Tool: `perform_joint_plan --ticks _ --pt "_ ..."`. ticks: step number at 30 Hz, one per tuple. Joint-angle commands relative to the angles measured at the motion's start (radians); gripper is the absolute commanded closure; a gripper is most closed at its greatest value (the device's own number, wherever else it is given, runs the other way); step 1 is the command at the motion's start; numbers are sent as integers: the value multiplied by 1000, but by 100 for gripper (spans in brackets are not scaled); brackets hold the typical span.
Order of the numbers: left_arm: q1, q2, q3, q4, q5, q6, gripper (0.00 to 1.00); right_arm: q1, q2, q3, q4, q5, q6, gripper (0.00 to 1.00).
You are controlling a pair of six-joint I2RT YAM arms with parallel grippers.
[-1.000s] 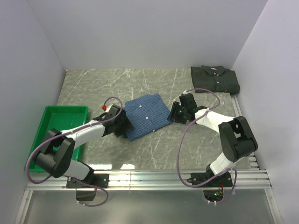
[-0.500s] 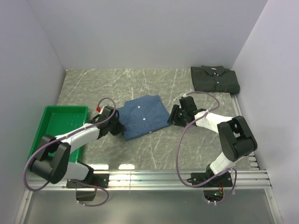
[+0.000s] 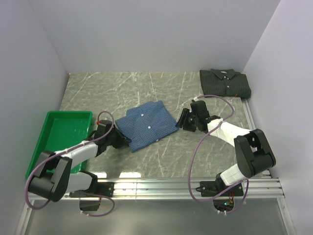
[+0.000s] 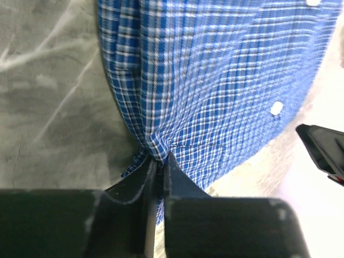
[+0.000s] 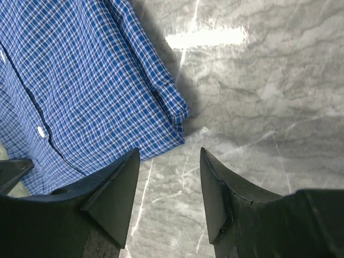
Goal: Fold and stack the long sleeve shirts
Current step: Fold the shirt
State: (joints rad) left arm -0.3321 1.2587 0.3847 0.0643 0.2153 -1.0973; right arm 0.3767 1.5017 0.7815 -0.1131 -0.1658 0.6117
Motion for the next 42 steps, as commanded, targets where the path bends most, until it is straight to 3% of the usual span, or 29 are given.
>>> perform_joint_plan --ticks 1,4,7,8,12,16,22,28,29,32,34,37,39,40,42 --pt "8 -67 -15 -4 -7 4 88 -1 -47 -11 12 15 -10 44" --pt "13 -64 -15 -61 18 2 82 -1 -35 7 0 28 -24 44" --pt "13 -126 -14 -149 -2 -3 64 -1 -18 35 -8 41 -43 43" --pt "13 -178 -10 -182 -8 4 54 -1 -12 42 -7 41 -46 42" --pt "13 -275 32 -303 -98 23 39 -1 41 88 -13 26 -72 41" --pt "13 -271 49 -308 -113 42 39 -1 106 119 27 -8 -90 41" --pt "13 -108 36 -189 -65 42 44 1 190 165 41 -58 -133 43" --pt "15 13 62 -162 -45 79 67 17 232 131 69 -116 -122 51" --pt "21 49 72 -181 -56 102 79 25 227 121 75 -121 -100 60" --pt "50 140 141 -245 -92 161 90 57 198 50 108 -147 -34 77" --pt "70 195 219 -282 -128 189 91 97 166 -19 156 -161 15 87" --pt "88 290 321 -333 -165 201 91 145 123 -93 219 -144 120 89" --pt "90 310 397 -372 -186 211 85 188 94 -123 251 -132 184 88" --pt "90 318 425 -389 -206 217 80 198 83 -126 262 -126 200 83" --pt "90 321 504 -429 -212 241 59 214 43 -122 250 -103 218 78"
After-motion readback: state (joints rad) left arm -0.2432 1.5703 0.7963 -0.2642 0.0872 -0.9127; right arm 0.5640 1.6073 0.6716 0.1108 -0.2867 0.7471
